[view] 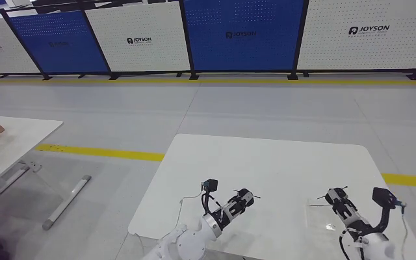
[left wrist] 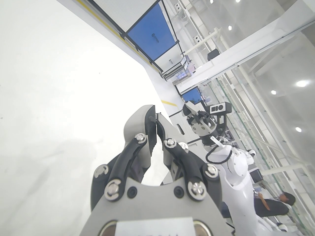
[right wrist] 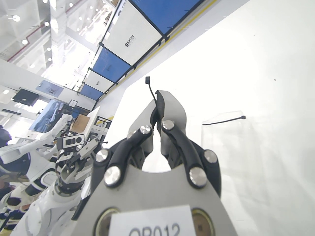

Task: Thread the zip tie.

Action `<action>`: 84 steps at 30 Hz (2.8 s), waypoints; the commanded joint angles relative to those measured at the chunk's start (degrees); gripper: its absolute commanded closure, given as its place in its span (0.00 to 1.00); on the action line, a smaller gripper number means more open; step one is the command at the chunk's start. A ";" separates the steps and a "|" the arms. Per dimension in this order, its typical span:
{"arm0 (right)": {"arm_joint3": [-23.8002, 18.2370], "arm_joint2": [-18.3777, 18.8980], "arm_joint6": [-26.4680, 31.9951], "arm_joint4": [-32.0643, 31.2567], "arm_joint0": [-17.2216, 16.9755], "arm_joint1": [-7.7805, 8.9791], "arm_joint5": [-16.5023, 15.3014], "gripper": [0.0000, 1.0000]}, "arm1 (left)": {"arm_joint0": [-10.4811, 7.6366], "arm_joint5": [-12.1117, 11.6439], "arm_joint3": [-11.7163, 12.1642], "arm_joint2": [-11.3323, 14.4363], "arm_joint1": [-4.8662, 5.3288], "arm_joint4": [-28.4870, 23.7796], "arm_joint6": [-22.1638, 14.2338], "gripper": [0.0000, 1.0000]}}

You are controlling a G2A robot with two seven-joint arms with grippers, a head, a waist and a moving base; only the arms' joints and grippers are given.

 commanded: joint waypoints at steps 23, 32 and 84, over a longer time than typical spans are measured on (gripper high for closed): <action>3.11 -6.05 -17.38 3.16 -2.70 -2.11 -8.80 1.00 | -0.06 0.17 0.06 0.02 0.00 0.22 0.02 1.00; 3.11 -6.05 -17.38 3.16 -2.70 -2.11 -8.80 1.00 | 0.14 2.03 -4.23 -3.56 2.07 12.70 -11.89 1.00; 11.88 -17.97 -25.35 3.91 -0.10 -5.17 -23.31 1.00 | -1.41 7.00 -4.94 -0.84 1.00 10.44 -6.24 1.00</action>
